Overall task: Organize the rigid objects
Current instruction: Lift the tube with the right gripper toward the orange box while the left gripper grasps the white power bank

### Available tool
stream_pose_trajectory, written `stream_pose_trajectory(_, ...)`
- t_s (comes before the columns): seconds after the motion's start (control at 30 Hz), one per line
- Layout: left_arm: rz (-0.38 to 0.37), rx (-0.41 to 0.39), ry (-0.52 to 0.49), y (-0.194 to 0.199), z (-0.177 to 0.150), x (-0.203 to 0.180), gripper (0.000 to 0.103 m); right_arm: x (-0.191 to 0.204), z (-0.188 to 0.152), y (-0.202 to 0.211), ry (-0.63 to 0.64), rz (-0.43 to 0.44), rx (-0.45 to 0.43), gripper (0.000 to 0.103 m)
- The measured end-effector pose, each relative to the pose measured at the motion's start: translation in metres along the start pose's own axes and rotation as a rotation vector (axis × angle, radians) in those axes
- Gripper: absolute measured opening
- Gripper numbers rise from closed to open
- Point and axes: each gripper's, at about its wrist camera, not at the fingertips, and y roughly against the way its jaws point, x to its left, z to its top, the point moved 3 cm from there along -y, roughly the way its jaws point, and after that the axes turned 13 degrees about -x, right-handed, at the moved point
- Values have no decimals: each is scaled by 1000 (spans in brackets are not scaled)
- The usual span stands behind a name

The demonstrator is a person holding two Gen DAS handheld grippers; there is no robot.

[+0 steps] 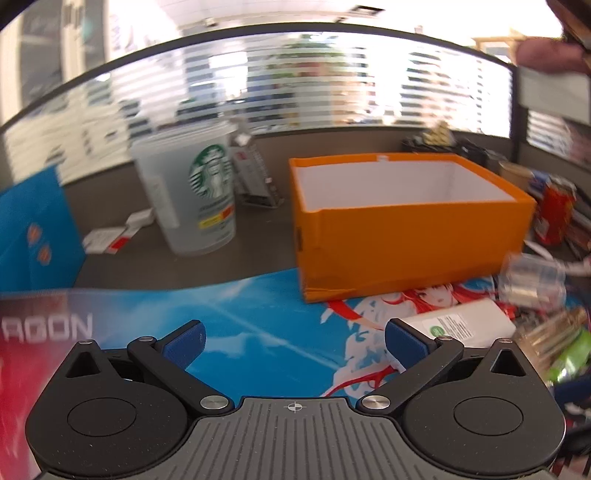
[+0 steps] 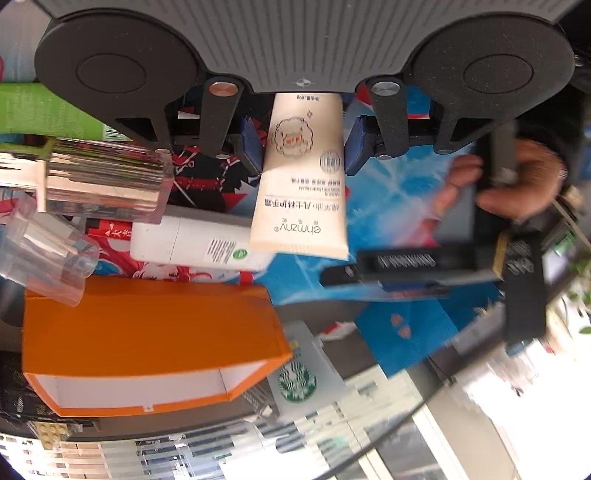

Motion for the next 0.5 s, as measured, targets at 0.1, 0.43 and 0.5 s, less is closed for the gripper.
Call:
stream_pose_trajectory(0.1,-38,-15,-51,-2,3,-13,103,-3,11,13,-3,-3,-36,44)
stream_pose_trajectory(0.43,-239,-68,-277,-4,-6,-64,103,-27,40,36,-29,-37,-145,44)
stream_pose_trajectory(0.5,-313,-52,-285,-8,-8,-70,103,-33,46,40,-41,-38,-169,44)
